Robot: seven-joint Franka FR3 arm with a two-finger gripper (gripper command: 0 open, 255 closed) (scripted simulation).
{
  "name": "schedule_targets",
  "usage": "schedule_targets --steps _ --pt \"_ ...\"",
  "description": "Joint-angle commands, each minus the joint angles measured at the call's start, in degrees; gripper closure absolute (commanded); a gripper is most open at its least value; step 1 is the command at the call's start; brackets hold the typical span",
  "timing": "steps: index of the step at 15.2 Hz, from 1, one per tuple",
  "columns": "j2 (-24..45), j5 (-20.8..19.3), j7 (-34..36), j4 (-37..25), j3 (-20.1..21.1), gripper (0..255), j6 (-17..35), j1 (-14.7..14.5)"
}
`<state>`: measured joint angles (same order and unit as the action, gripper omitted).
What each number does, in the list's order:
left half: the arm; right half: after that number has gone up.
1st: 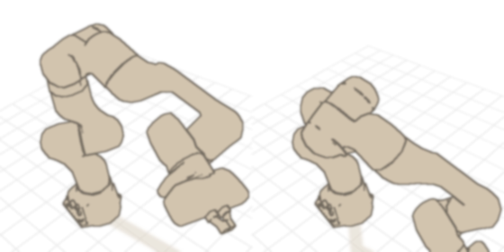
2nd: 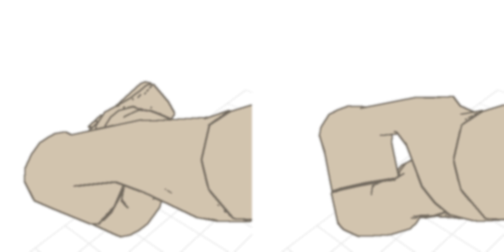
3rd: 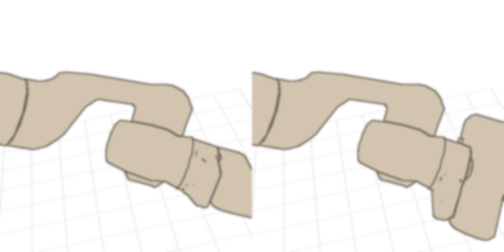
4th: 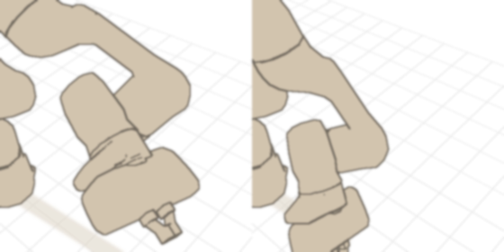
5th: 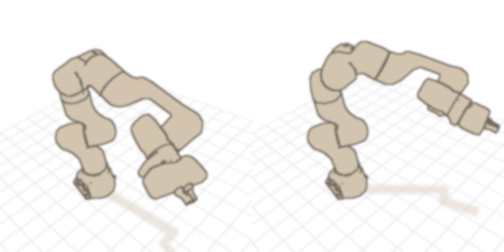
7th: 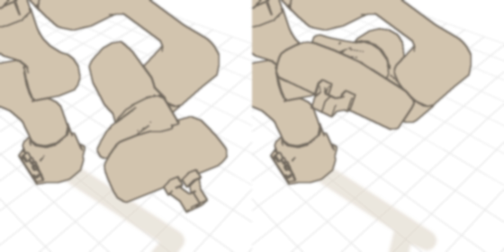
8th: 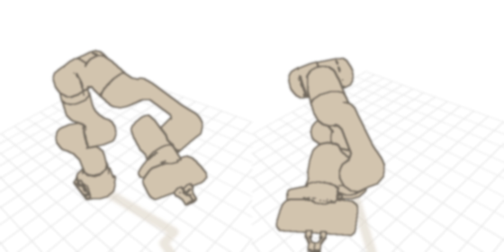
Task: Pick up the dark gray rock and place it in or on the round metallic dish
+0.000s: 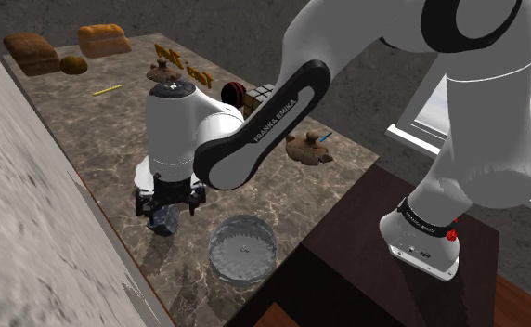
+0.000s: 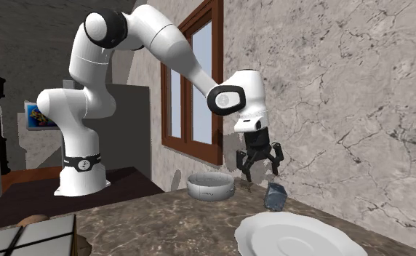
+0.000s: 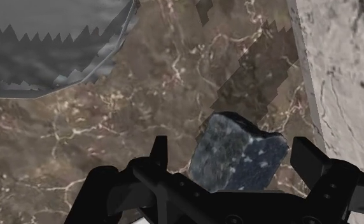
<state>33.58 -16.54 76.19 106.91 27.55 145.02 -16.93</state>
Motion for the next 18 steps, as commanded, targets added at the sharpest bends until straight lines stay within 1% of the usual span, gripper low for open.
schedule_targets --steps 1,7,8,17,18 --pt "0.61 -0.31 0.21 -0.28 -0.28 0 0.34 -0.32" --pt "0.6 -0.3 0.2 -0.28 -0.28 0 0.34 -0.31" --pt "0.6 -0.3 0.2 -0.28 -0.28 255 0.34 -0.31" --pt "0.54 -0.38 0.16 -0.6 -0.17 255 0.63 -0.41" --pt "0.54 -0.39 0.16 -0.6 -0.17 0 0.63 -0.41"
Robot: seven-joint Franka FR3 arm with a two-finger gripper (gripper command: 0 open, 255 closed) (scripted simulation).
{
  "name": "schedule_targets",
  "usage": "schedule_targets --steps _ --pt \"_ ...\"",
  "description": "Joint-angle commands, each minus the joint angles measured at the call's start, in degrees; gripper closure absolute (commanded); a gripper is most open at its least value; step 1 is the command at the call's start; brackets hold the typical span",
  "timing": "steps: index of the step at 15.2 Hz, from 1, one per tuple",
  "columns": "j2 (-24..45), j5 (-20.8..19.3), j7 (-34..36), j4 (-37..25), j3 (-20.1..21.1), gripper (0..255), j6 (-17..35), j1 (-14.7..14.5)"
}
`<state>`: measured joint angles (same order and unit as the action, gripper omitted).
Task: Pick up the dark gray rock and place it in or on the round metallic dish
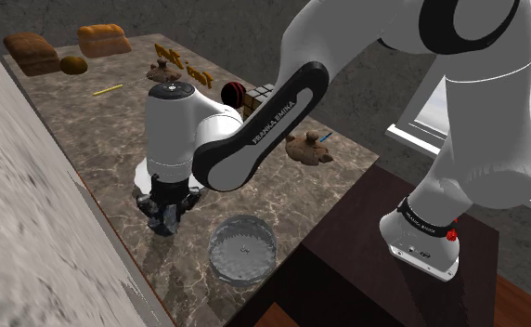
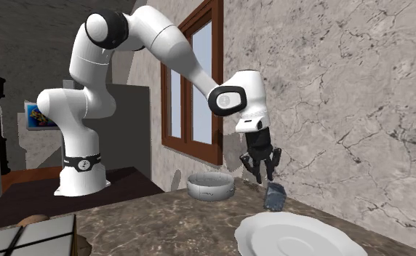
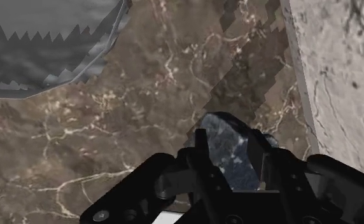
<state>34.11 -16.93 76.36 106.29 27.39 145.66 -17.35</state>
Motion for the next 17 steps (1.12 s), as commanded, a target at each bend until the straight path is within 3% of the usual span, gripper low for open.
schedule_targets --steps 1,3,11,17 --pt "4.24 -0.19 4.72 -10.66 -2.88 0 -12.46 -4.51" --pt "17.46 0.42 10.94 -37.88 -8.08 0 -37.79 -12.83" --pt "19.15 -0.24 11.46 -34.81 -8.56 0 -33.14 -12.56" --pt "19.17 -0.25 11.46 -34.84 -8.56 0 -33.15 -12.57"
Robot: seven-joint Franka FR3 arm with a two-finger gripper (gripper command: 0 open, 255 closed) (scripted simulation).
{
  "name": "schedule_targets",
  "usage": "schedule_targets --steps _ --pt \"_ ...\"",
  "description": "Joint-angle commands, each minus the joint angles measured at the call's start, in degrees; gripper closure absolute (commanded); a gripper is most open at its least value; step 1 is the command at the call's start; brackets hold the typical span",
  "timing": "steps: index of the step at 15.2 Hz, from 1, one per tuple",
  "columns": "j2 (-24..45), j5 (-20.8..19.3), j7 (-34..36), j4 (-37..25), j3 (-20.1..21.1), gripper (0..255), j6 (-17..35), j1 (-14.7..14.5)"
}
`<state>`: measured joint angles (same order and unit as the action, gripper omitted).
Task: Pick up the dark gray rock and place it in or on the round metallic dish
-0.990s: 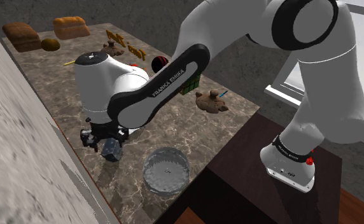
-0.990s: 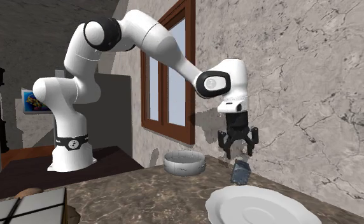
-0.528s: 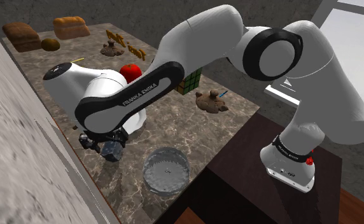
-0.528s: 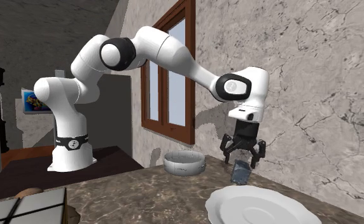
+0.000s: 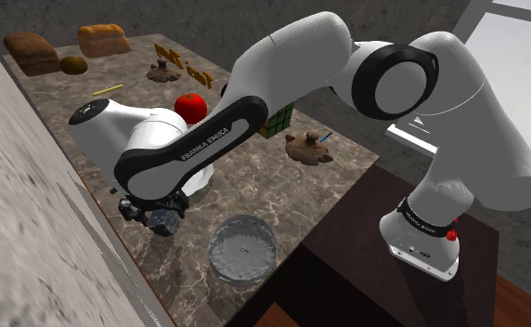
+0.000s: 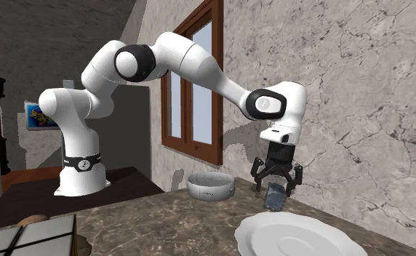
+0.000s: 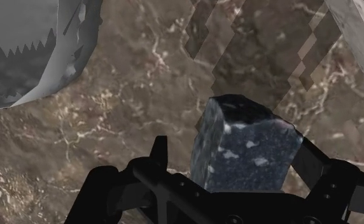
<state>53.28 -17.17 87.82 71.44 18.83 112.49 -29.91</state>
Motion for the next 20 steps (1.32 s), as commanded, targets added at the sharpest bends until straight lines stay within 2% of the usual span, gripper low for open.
schedule_targets --steps 1,2,3,12,20 --pt "0.0 0.0 0.0 0.0 0.0 0 0.0 0.0" --pt "0.0 0.0 0.0 0.0 0.0 0 0.0 0.0" --pt "0.0 0.0 0.0 0.0 0.0 255 0.0 0.0" --pt "0.0 0.0 0.0 0.01 0.0 255 0.01 0.0" --pt "-3.46 0.8 -0.36 -0.25 0.71 255 -3.66 0.36"
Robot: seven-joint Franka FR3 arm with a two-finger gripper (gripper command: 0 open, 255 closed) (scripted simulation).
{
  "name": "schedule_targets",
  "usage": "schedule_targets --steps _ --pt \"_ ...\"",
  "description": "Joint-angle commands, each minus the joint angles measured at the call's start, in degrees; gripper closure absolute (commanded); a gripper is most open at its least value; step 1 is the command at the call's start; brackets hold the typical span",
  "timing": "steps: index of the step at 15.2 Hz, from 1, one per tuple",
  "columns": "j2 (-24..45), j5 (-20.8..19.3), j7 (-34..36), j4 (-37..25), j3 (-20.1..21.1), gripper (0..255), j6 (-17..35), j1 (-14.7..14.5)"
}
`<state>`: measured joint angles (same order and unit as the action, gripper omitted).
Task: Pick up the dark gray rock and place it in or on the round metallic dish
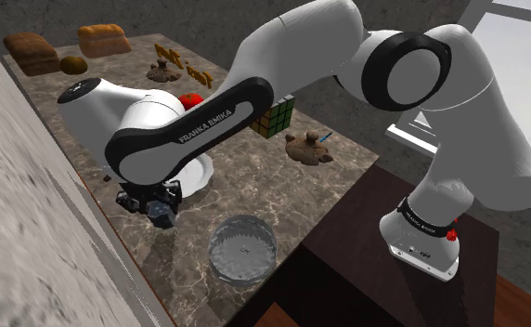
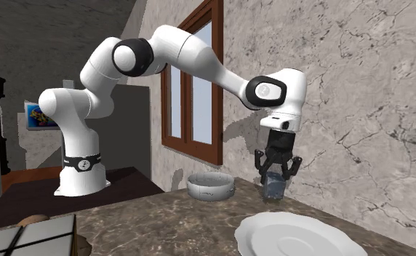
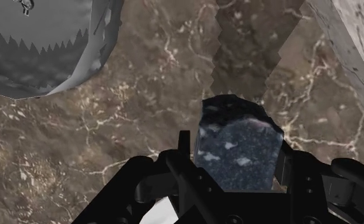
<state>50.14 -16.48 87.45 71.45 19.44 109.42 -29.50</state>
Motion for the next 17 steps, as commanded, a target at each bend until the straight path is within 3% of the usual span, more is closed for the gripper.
schedule_targets --steps 1,15,17 --pt "-0.71 0.2 -0.05 -0.37 0.17 255 -1.08 -0.02" --pt "-4.95 1.42 -0.81 -3.72 1.07 255 -8.5 0.04" --pt "-10.73 2.24 0.38 6.23 2.02 255 -4.49 1.63"
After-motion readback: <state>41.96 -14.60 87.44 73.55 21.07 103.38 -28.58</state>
